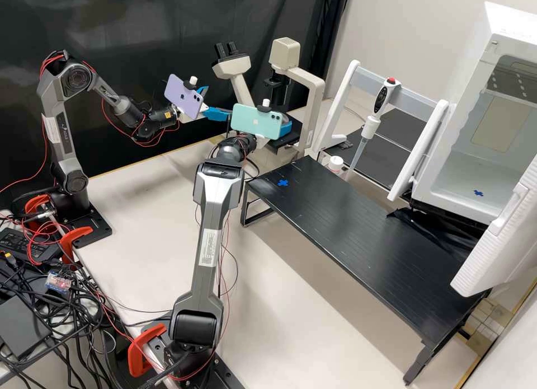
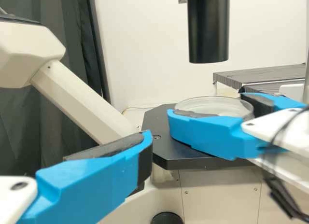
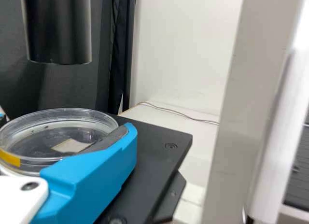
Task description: Move the petri dish to the bench
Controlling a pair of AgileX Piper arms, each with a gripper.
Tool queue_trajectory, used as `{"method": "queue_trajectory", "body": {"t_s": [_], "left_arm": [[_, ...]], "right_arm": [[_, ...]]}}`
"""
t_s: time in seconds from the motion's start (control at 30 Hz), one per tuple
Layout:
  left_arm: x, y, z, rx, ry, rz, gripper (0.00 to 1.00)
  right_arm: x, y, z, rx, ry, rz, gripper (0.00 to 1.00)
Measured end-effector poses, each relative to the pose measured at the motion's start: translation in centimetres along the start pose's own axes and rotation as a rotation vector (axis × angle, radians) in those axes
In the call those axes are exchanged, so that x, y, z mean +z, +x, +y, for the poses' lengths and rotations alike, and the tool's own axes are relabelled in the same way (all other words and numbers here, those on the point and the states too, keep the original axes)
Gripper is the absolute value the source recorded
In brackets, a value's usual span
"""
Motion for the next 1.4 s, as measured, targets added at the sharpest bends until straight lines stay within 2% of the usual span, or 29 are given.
{"method": "queue_trajectory", "body": {"t_s": [0.47, 0.57, 0.83, 1.03, 1.2, 1.4], "left_arm": [[0.0, 0.0, 0.0, 0.0, 0.0, 0.0, 1.0], [0.0, 0.0, 0.0, 0.0, 0.0, 0.0, 1.0], [0.0, 0.0, 0.0, 0.0, 0.0, 0.0, 1.0], [0.0, 0.0, 0.0, 0.0, 0.0, 0.0, 1.0], [0.0, 0.0, 0.0, 0.0, 0.0, 0.0, 1.0], [0.0, 0.0, 0.0, 0.0, 0.0, 0.0, 1.0]], "right_arm": [[1.5, -6.9, 0.8, 0.035, 0.012, 0.079, 0.0], [1.8, -9.1, 0.8, 0.043, -0.009, 0.104, 0.0], [4.5, -14.2, 1.6, 0.083, -0.014, 0.129, 0.0], [8.7, -17.1, 1.8, 0.118, -0.043, 0.063, 0.0], [11.0, -19.0, 2.4, 0.185, -0.07, 0.038, 0.0], [12.9, -20.8, 3.2, 0.239, -0.044, 0.01, 0.0]]}}
